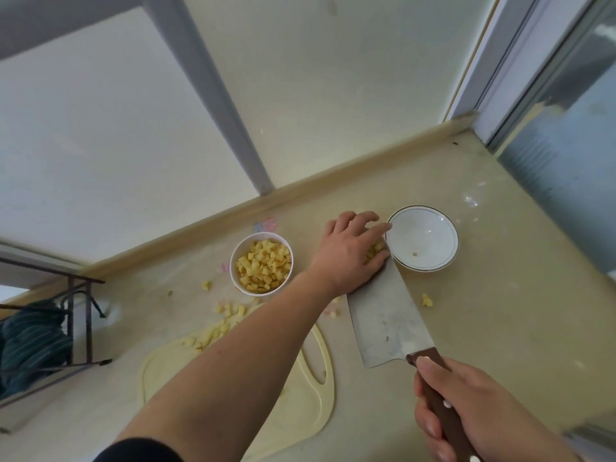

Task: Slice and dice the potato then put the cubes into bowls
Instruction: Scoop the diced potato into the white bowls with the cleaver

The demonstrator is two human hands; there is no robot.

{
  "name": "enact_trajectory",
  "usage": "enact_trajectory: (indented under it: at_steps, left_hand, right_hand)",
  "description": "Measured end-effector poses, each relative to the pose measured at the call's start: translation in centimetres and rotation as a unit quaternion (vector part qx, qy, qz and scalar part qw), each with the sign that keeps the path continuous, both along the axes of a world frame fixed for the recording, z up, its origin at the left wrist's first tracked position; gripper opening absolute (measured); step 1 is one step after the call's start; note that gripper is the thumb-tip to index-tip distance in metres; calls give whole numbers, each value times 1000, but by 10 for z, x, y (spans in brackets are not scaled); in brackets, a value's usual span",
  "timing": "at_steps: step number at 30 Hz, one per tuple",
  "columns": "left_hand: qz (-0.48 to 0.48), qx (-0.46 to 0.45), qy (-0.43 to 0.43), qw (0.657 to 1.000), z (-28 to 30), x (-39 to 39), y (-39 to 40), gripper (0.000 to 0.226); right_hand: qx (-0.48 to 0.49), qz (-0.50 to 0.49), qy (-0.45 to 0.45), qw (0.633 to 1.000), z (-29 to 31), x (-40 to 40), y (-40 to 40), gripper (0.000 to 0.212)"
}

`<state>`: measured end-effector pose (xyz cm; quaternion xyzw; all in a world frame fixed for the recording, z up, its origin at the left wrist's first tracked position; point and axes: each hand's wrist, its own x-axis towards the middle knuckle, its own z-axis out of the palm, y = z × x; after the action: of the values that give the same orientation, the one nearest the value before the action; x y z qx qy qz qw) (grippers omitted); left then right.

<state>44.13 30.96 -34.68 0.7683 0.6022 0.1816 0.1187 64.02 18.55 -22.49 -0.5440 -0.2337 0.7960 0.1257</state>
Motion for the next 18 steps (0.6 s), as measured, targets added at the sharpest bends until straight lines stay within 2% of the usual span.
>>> enact_trajectory:
  at_steps: [5, 11, 13, 18]
  left_hand:
    - [8, -1, 63, 998, -1, -1, 6, 53]
    - [8, -14, 74, 997, -3, 0, 5, 46]
    - [-2, 7, 53, 999, -5, -1, 5, 42]
    - [0, -37, -77, 996, 14, -7, -1, 44]
  right_hand:
    - [12, 34, -41, 999, 0, 14, -3, 30]
    - [44, 94, -101, 989, 2, 35, -7, 32]
    - [48, 88, -109, 989, 4, 41, -10, 32]
    - [67, 82, -115, 988, 5, 49, -14, 32]
